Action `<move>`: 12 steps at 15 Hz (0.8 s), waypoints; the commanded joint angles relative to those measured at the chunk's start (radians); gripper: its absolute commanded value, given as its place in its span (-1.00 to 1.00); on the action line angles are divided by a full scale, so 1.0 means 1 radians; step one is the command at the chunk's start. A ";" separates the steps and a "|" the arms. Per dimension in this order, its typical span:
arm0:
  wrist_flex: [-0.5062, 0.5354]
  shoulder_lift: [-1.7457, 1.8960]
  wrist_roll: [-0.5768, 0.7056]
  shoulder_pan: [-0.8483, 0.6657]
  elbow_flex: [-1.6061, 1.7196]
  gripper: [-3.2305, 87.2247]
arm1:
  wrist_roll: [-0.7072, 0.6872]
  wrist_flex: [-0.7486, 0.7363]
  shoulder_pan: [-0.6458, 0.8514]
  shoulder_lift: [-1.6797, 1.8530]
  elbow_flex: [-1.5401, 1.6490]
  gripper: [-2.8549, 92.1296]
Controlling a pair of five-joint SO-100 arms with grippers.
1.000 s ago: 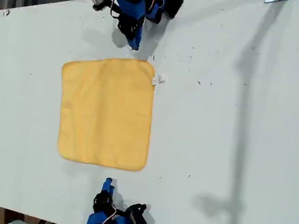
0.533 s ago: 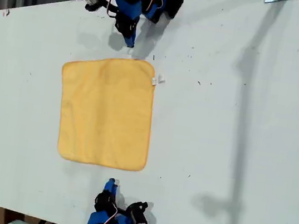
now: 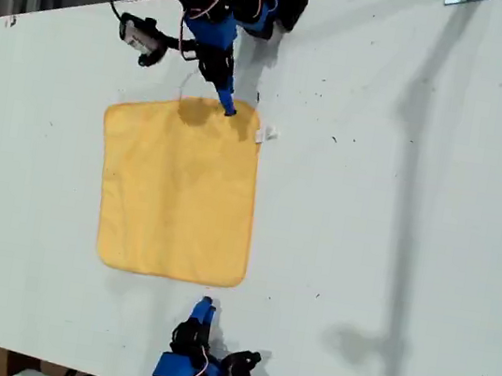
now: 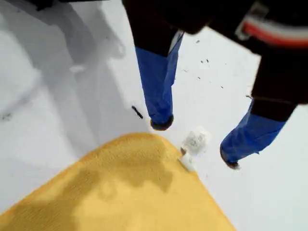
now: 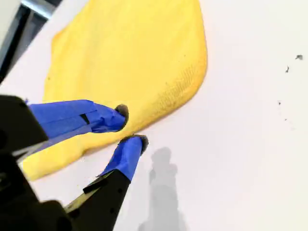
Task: Grasp corners of a square towel and fold twice.
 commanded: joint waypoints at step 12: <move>0.009 -0.003 -0.060 -0.051 -0.015 -0.76 | -0.232 -0.173 0.178 -0.916 -0.341 -0.94</move>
